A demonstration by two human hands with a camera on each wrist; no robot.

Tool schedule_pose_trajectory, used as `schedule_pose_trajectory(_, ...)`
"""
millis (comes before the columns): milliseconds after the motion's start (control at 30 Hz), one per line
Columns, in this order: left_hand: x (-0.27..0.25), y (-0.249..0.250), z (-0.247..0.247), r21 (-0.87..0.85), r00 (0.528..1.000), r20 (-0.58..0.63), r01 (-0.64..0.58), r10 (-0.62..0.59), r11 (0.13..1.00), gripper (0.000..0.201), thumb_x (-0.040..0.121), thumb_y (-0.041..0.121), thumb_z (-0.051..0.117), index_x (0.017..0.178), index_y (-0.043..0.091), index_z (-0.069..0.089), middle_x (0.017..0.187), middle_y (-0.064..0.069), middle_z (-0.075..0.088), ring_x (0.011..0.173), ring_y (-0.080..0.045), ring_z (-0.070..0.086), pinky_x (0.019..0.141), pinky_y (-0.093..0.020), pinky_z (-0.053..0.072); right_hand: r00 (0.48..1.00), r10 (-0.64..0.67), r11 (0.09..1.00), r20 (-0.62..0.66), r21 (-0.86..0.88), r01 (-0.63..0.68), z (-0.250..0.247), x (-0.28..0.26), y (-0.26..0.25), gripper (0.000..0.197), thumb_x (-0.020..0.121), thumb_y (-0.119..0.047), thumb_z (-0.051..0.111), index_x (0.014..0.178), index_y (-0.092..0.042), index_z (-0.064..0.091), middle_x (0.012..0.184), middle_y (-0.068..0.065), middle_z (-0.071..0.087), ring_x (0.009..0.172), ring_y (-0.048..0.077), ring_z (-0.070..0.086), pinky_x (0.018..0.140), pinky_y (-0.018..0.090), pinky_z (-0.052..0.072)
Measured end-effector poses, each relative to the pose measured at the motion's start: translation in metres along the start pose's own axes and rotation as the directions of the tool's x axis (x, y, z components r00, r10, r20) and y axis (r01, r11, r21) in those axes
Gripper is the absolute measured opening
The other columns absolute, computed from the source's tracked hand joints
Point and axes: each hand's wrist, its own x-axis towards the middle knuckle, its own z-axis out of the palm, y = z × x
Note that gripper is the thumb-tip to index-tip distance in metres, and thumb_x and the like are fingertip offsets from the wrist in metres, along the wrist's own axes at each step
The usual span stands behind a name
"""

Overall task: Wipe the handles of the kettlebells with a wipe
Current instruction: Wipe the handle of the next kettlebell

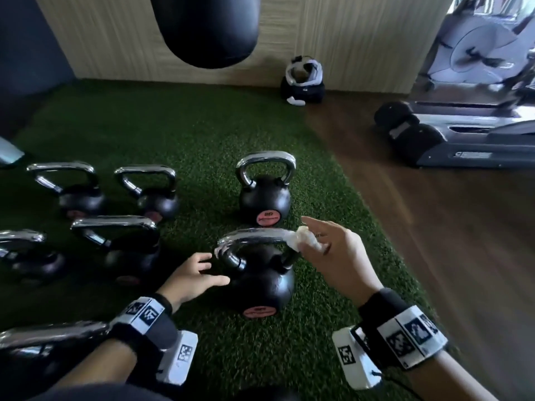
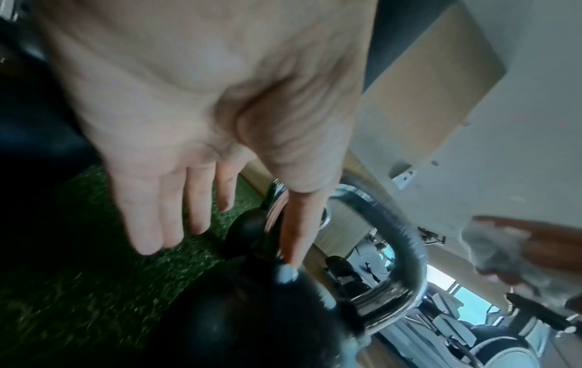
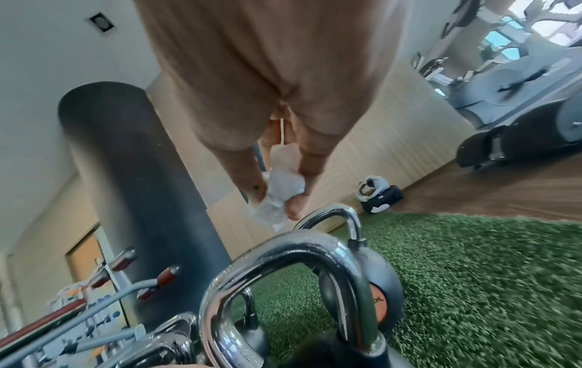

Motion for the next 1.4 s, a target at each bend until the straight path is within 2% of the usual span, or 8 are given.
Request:
schedule_pose_trajectory(133, 0.025, -0.011, 0.027, -0.046, 0.996, 0.013, -0.091, 0.092, 0.995, 0.113, 0.042, 0.065, 0.096, 0.143, 0.034, 0.053, 0.149, 0.005, 0.052, 0.138, -0.016, 0.048, 0.115, -0.034, 0.039, 0.986, -0.133, 0.990, -0.096, -0.052, 0.128, 0.029, 0.013, 0.003, 0.036, 0.089, -0.017, 0.080, 0.124, -0.018, 0.075, 0.108, -0.008, 0.073, 0.078, 0.000, 0.066, 0.073, 0.000, 0.046)
schedule_pose_trajectory(300, 0.042, -0.013, 0.050, -0.167, 0.985, -0.035, -0.174, 0.170, 0.970, 0.068, 0.057, 0.057, 0.096, 0.113, 0.025, 0.073, 0.111, 0.010, 0.078, 0.110, -0.005, 0.069, 0.099, -0.025, 0.051, 0.950, -0.287, 0.957, -0.121, -0.081, 0.278, 0.059, 0.021, -0.004, 0.035, 0.084, 0.006, 0.074, 0.116, -0.009, 0.078, 0.115, 0.000, 0.076, 0.096, 0.008, 0.070, 0.090, 0.006, 0.048)
schedule_pose_trajectory(367, 0.043, -0.011, 0.058, -0.179, 0.976, -0.028, -0.219, 0.218, 0.959, 0.069, 0.055, 0.067, 0.092, 0.114, 0.034, 0.074, 0.110, 0.014, 0.079, 0.109, -0.004, 0.071, 0.105, -0.034, 0.053, 0.944, -0.310, 0.947, -0.113, -0.121, 0.296, 0.069, 0.025, -0.011, 0.036, 0.084, 0.009, 0.069, 0.115, -0.006, 0.078, 0.115, 0.005, 0.076, 0.097, 0.016, 0.073, 0.091, 0.014, 0.053)
schedule_pose_trajectory(500, 0.039, -0.010, 0.070, -0.199, 0.956, -0.076, -0.292, 0.283, 0.935, 0.049, 0.060, 0.063, 0.090, 0.105, 0.058, 0.070, 0.111, 0.022, 0.077, 0.109, 0.005, 0.069, 0.099, -0.021, 0.049, 0.949, -0.312, 0.933, -0.048, -0.205, 0.296, 0.083, 0.023, -0.014, 0.042, 0.078, 0.010, 0.061, 0.114, -0.005, 0.076, 0.113, 0.010, 0.076, 0.093, 0.030, 0.076, 0.079, 0.040, 0.064)
schedule_pose_trajectory(667, 0.036, -0.017, 0.082, -0.284, 0.946, -0.145, -0.320, 0.290, 0.904, 0.055, 0.071, 0.043, 0.094, 0.120, 0.038, 0.069, 0.114, 0.023, 0.075, 0.107, 0.009, 0.067, 0.092, -0.012, 0.045, 0.953, -0.230, 0.953, -0.199, -0.245, 0.179, 0.063, 0.018, 0.013, 0.037, 0.084, 0.012, 0.067, 0.109, -0.012, 0.079, 0.106, 0.003, 0.077, 0.090, 0.022, 0.074, 0.082, 0.035, 0.061)
schedule_pose_trajectory(833, 0.045, -0.024, 0.077, -0.203, 0.954, -0.103, -0.299, 0.283, 0.933, 0.067, 0.061, 0.073, 0.086, 0.116, 0.038, 0.071, 0.114, 0.020, 0.075, 0.108, 0.005, 0.067, 0.102, -0.026, 0.052, 0.935, -0.297, 0.926, -0.195, -0.296, 0.233, 0.071, 0.016, 0.009, 0.024, 0.087, 0.004, 0.075, 0.106, -0.010, 0.080, 0.097, 0.003, 0.073, 0.085, 0.020, 0.065, 0.082, 0.020, 0.049)
schedule_pose_trajectory(1133, 0.054, -0.031, 0.078, -0.186, 0.954, -0.101, -0.297, 0.283, 0.937, 0.070, 0.058, 0.079, 0.085, 0.112, 0.035, 0.074, 0.114, 0.014, 0.076, 0.110, -0.002, 0.069, 0.104, -0.038, 0.055, 0.940, 0.018, 0.990, -0.341, -0.128, -0.066, 0.063, 0.007, 0.031, 0.017, 0.083, -0.009, 0.085, 0.096, -0.019, 0.082, 0.085, -0.010, 0.072, 0.070, 0.006, 0.066, 0.068, 0.000, 0.042)
schedule_pose_trajectory(1400, 0.052, -0.029, 0.077, -0.188, 0.959, -0.099, -0.280, 0.265, 0.941, 0.074, 0.057, 0.079, 0.086, 0.115, 0.037, 0.071, 0.118, 0.015, 0.074, 0.113, -0.002, 0.068, 0.106, -0.038, 0.053, 0.880, 0.430, 0.877, -0.201, 0.325, -0.354, 0.065, -0.002, 0.062, 0.019, 0.081, -0.020, 0.087, 0.095, -0.031, 0.080, 0.084, -0.009, 0.080, 0.080, 0.012, 0.078, 0.080, 0.039, 0.064)
